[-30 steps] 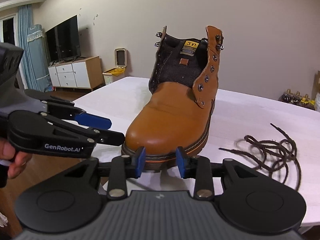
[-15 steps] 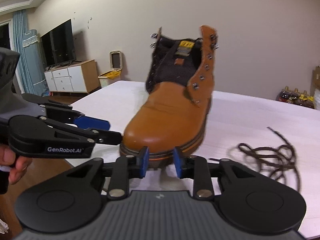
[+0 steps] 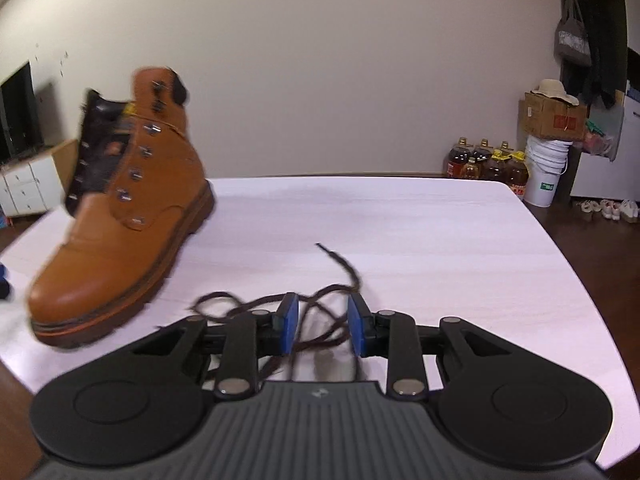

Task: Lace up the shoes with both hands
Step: 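Grasp the lace tip with the right tool and lift it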

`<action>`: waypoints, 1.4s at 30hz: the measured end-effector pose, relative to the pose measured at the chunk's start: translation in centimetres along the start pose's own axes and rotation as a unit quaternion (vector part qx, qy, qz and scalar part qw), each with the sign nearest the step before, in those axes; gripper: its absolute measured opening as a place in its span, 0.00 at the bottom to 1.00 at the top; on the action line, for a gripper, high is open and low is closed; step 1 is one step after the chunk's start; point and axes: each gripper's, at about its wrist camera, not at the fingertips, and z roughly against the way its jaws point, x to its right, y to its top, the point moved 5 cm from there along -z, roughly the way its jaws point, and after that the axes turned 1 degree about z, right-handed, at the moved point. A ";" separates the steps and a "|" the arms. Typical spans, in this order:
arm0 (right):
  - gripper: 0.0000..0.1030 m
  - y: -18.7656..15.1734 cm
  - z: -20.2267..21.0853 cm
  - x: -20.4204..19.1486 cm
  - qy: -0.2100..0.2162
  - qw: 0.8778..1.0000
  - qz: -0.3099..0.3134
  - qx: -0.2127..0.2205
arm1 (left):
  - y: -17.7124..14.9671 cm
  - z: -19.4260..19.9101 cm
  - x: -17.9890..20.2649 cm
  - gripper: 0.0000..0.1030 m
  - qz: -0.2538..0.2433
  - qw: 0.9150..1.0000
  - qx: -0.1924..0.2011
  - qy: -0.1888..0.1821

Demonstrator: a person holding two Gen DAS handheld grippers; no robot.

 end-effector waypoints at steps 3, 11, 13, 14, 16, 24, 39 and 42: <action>0.28 0.7 -2.4 0.6 -0.001 1.000 0.005 -0.007 | 1.7 -1.1 -0.5 0.34 0.004 1.000 0.001 -0.015; 0.20 2.8 -6.8 0.8 0.019 0.997 0.019 -0.078 | 5.1 -3.7 -1.3 0.34 0.005 0.996 -0.077 -0.052; 0.20 3.3 -7.1 0.4 0.025 0.994 0.025 -0.106 | 6.3 -3.5 -1.3 0.34 0.008 0.993 -0.104 -0.053; 0.20 3.6 -7.2 0.3 0.029 0.992 0.025 -0.121 | 7.1 -3.3 -1.2 0.34 0.006 0.992 -0.114 -0.054; 0.20 3.9 -7.3 0.0 0.032 0.989 0.032 -0.144 | 8.6 -2.7 -1.1 0.34 0.001 0.989 -0.134 -0.056; 0.02 5.0 -6.1 -1.9 0.072 0.970 0.033 -0.231 | 15.0 -0.4 -0.4 0.34 -0.016 0.975 -0.212 -0.064; 0.02 11.0 -3.1 -2.9 0.121 0.961 0.009 -0.249 | 27.7 7.1 -3.9 0.36 -0.224 0.956 -0.188 0.031; 0.02 11.2 -3.4 -2.8 0.113 0.961 -0.004 -0.252 | 30.2 7.5 -4.6 0.36 -0.277 0.948 -0.149 0.038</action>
